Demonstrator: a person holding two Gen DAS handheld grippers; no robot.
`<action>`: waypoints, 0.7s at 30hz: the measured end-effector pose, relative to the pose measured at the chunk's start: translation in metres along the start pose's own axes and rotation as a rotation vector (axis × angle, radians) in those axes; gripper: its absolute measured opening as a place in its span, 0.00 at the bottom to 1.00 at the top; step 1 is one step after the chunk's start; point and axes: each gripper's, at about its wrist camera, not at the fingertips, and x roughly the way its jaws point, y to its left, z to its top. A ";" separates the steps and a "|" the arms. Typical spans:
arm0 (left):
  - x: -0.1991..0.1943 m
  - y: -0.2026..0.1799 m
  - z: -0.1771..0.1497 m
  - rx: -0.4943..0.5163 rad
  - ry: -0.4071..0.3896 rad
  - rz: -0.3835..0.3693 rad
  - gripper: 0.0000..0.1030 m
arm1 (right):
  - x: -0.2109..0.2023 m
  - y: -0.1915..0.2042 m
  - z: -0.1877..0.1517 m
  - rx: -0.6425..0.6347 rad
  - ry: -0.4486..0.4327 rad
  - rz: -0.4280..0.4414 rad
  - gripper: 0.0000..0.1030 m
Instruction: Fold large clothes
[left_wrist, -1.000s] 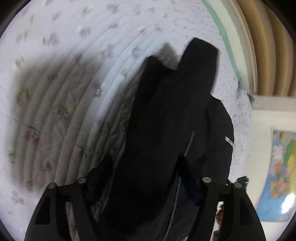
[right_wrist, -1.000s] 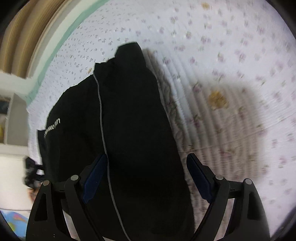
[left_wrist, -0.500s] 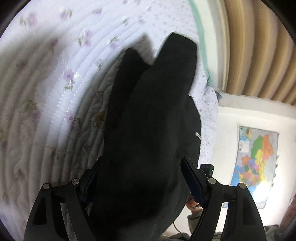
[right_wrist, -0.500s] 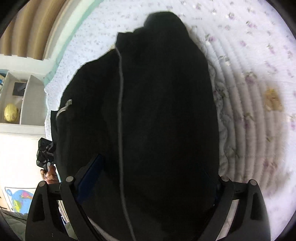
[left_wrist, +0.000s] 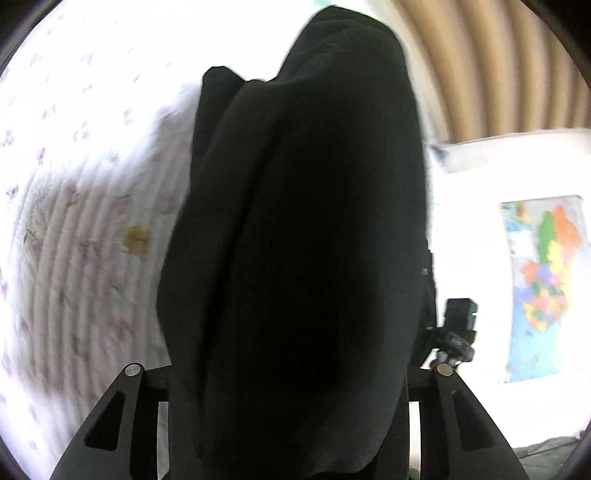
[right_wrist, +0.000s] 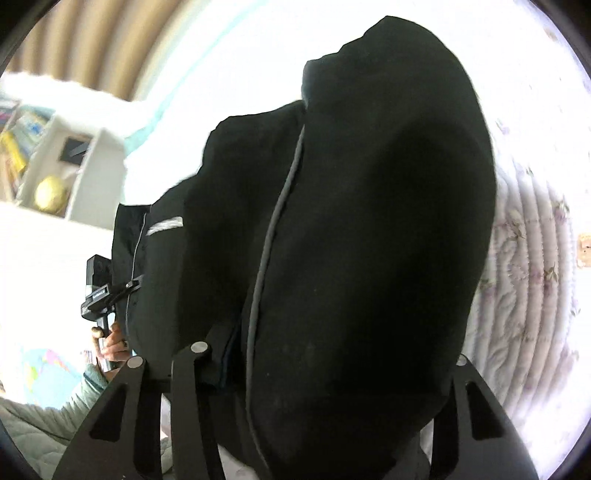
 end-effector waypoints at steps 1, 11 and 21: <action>-0.006 -0.013 -0.006 0.020 -0.014 -0.016 0.43 | -0.006 0.009 -0.004 -0.013 -0.014 0.017 0.52; -0.078 -0.085 -0.076 0.129 -0.103 -0.112 0.43 | -0.059 0.071 -0.037 -0.145 -0.113 0.046 0.51; -0.095 -0.076 -0.143 0.061 -0.066 -0.116 0.44 | -0.077 0.061 -0.064 -0.145 -0.087 0.021 0.51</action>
